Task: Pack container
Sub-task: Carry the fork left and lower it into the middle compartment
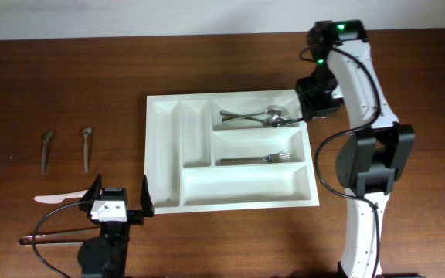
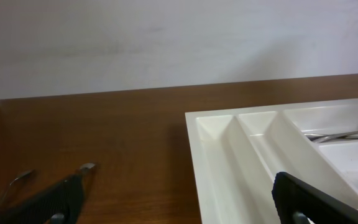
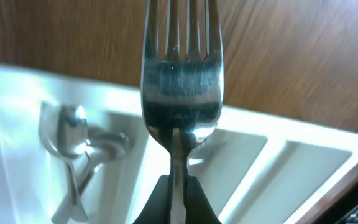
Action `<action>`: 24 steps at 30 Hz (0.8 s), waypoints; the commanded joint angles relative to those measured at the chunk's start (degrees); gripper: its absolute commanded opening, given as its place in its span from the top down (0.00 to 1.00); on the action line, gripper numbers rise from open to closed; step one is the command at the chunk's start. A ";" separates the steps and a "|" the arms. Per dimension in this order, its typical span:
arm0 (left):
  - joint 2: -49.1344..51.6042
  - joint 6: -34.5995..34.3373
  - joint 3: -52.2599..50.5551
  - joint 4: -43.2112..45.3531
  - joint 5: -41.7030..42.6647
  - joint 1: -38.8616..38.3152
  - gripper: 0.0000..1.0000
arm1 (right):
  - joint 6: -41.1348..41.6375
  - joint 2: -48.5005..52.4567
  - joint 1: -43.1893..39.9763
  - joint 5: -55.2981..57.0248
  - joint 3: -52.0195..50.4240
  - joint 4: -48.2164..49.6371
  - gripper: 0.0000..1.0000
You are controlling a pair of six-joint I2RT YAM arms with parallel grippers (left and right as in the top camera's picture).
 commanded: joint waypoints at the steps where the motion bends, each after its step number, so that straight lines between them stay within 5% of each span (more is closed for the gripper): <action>1: -0.37 0.90 -0.15 -0.28 -0.15 -0.17 0.01 | 4.42 -1.97 2.84 -0.31 0.96 -0.68 0.96; 24: -0.37 0.90 -0.15 -0.28 -0.15 -0.17 0.01 | 17.73 -1.95 15.39 -1.57 -0.72 -0.68 0.93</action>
